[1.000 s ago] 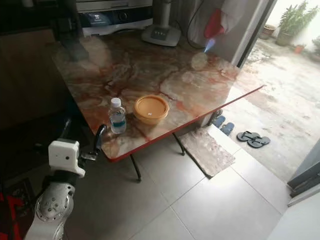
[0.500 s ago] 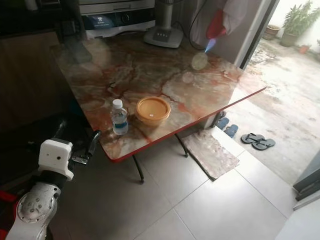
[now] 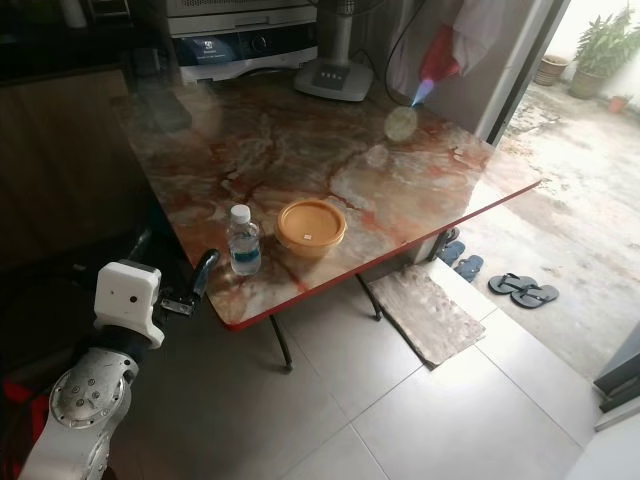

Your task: Restocking fridge

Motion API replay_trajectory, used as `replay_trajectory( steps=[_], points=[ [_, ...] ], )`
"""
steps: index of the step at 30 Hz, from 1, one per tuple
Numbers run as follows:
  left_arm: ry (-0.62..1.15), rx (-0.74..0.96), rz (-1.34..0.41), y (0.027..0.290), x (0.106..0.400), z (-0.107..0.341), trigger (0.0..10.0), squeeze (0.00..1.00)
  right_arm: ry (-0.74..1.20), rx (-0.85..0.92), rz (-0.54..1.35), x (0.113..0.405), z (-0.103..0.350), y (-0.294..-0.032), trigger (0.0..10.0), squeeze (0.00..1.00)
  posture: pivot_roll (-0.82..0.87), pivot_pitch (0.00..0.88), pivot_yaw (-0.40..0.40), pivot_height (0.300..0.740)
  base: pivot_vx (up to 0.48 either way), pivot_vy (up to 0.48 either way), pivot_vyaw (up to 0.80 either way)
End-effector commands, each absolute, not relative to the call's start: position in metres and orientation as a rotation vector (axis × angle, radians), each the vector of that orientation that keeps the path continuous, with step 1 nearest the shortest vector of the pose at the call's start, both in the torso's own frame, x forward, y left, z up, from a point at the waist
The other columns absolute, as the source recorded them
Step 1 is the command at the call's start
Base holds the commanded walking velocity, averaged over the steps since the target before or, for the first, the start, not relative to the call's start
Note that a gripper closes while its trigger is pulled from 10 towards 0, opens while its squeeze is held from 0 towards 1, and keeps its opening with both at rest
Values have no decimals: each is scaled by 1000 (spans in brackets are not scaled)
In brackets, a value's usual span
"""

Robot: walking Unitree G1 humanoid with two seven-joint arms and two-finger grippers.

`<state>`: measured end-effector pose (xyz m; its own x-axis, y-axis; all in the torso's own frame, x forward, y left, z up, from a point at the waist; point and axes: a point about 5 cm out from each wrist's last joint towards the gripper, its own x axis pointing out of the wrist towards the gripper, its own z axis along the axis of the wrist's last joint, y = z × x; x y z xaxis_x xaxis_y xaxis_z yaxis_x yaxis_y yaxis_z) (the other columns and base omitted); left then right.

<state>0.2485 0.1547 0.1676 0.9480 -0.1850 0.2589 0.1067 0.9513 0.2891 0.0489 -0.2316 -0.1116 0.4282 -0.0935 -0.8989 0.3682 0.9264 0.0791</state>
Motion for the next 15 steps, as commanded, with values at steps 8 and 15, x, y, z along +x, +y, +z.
replay_trajectory(
  steps=[8, 15],
  points=[
    [-317, 263, -188, 148, 249, 182, 10000, 0, 1105, 255, -286, 47, -111, -237, 10000, 0, 243, 35, -98, 740, 216, 0, 0],
    [-315, 253, -190, 146, 248, 182, 10000, 0, 1114, 243, -266, 46, -111, -237, 10000, 0, 252, 30, -103, 740, 246, 0, 0]
  ],
)
